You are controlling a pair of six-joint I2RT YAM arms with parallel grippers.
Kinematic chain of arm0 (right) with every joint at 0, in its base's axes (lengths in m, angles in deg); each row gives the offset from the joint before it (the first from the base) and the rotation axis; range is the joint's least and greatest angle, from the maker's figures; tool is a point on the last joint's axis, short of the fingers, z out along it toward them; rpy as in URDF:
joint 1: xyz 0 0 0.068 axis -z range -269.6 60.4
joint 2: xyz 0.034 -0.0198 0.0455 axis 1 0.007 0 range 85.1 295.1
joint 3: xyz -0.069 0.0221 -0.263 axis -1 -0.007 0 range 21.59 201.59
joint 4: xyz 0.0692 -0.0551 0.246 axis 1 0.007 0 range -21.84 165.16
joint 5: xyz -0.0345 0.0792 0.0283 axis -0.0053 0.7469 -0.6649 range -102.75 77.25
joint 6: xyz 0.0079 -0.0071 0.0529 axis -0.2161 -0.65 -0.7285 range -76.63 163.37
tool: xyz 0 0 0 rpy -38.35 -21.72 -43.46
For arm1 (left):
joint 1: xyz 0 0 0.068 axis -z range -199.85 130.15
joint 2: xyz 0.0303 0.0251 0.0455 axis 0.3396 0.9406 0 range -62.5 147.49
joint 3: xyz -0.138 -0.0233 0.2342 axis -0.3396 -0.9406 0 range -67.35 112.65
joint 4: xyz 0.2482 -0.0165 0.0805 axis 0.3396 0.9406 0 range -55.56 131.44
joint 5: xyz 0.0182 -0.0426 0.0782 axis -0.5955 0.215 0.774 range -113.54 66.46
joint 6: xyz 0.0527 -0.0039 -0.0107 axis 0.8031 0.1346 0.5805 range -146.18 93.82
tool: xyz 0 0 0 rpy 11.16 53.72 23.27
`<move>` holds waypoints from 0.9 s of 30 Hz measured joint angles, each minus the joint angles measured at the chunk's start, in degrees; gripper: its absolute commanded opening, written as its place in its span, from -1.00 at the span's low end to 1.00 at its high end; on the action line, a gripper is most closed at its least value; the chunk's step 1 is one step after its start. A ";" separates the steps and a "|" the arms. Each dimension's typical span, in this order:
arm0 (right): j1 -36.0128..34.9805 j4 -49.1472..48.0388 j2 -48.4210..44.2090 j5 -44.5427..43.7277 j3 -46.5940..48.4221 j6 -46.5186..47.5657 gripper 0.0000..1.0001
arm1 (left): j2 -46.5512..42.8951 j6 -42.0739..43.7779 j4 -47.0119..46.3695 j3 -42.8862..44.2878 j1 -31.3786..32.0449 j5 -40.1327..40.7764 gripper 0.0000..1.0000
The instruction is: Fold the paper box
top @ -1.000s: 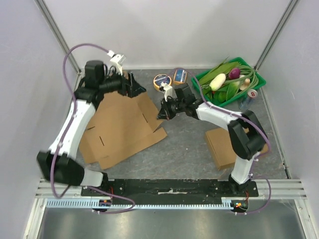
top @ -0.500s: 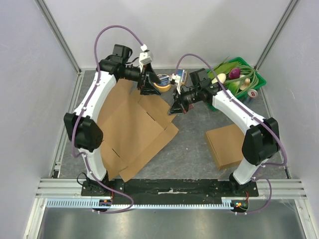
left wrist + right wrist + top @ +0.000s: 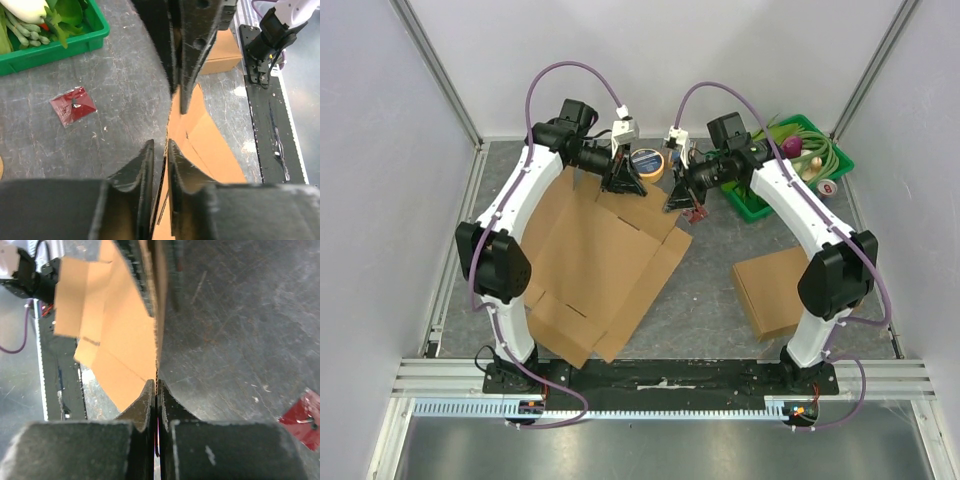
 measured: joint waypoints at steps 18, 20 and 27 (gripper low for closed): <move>5.88 -35.58 -30.97 -19.02 -27.43 -31.78 0.96 | -26.25 -49.40 -45.13 -19.56 -12.94 12.61 -0.96; 4.94 -39.39 -29.81 -16.63 -27.47 -33.53 0.96 | -28.15 -57.51 -52.26 -21.00 -14.49 10.67 -0.96; 4.20 -41.48 -25.64 -15.72 -23.39 -32.06 0.96 | -30.12 -80.24 -72.74 -24.11 -15.96 3.91 -0.96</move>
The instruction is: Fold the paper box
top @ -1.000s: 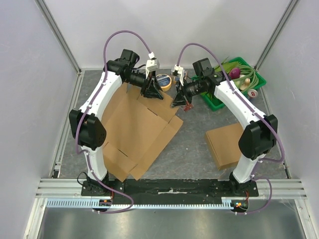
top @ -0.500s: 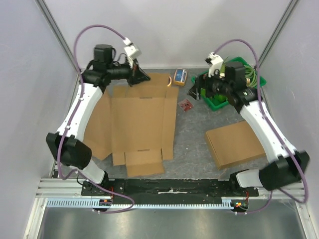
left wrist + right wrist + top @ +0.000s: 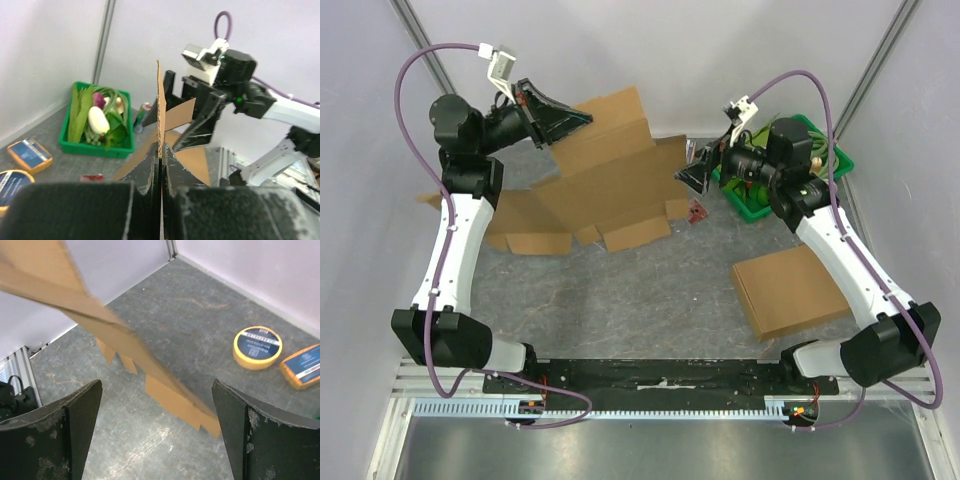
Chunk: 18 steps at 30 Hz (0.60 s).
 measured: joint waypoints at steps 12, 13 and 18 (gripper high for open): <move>0.15 -8.76 0.74 8.59 2.56 2.23 -0.99 | 0.07 -32.48 -31.17 -2.32 -1.68 -3.65 -0.96; 0.26 -11.23 0.74 10.54 2.56 0.24 -1.00 | 0.04 -35.08 -34.21 -3.39 -1.68 -2.69 -0.96; 2.62 -11.02 3.80 17.18 9.75 -11.10 -1.00 | -1.62 -46.16 -45.48 -13.00 -1.66 6.08 -0.46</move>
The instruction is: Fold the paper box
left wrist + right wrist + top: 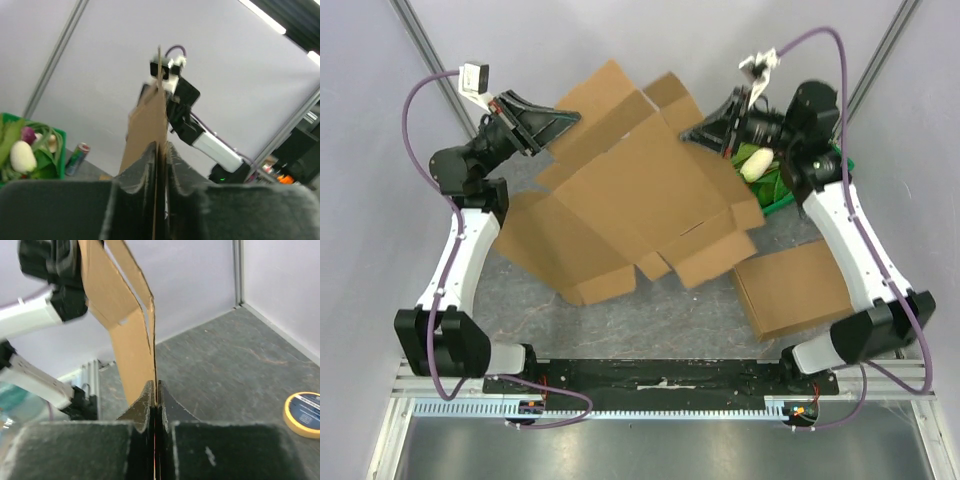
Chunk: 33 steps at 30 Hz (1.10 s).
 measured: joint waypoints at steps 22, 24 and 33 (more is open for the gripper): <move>9.16 3.41 -7.15 11.08 25.20 -35.60 -1.00 | -33.20 49.94 70.97 13.40 3.41 17.66 0.43; 9.11 -0.55 -10.51 11.93 24.06 -38.95 -1.00 | -33.97 52.50 74.71 14.69 3.41 20.41 0.43; 7.96 -3.87 -6.29 14.71 20.68 -38.53 -1.00 | -34.29 59.36 85.44 16.44 3.52 28.30 0.40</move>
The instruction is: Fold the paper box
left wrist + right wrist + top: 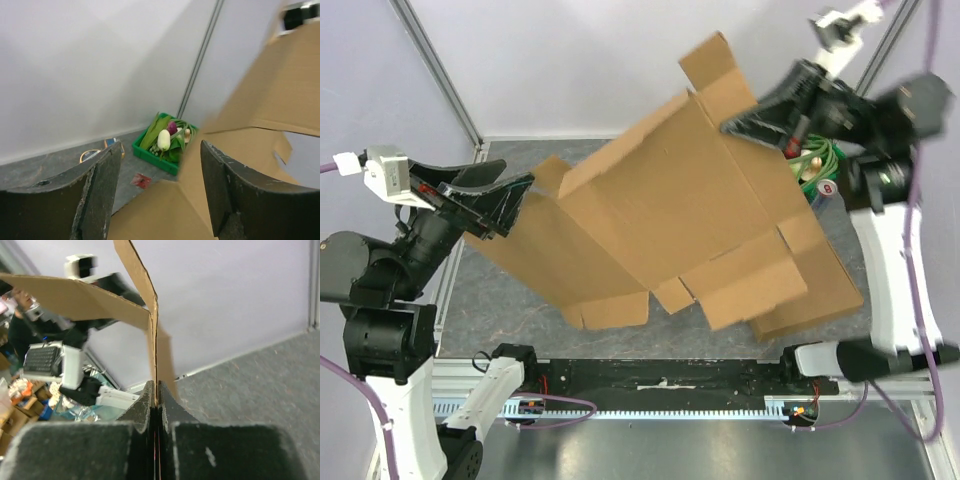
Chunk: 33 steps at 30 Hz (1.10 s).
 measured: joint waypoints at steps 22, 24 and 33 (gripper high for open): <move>-13.62 62.99 51.58 -30.91 16.90 70.69 -1.00 | 21.90 -4.94 -14.80 -38.88 -0.68 5.66 0.28; -14.14 61.61 50.34 -31.17 14.73 70.90 -1.00 | 29.20 -6.12 -18.80 -38.91 -0.42 1.46 0.30; -11.56 59.93 52.39 -24.72 20.09 69.83 -0.99 | 41.92 -2.25 -18.97 -37.42 8.61 5.66 0.55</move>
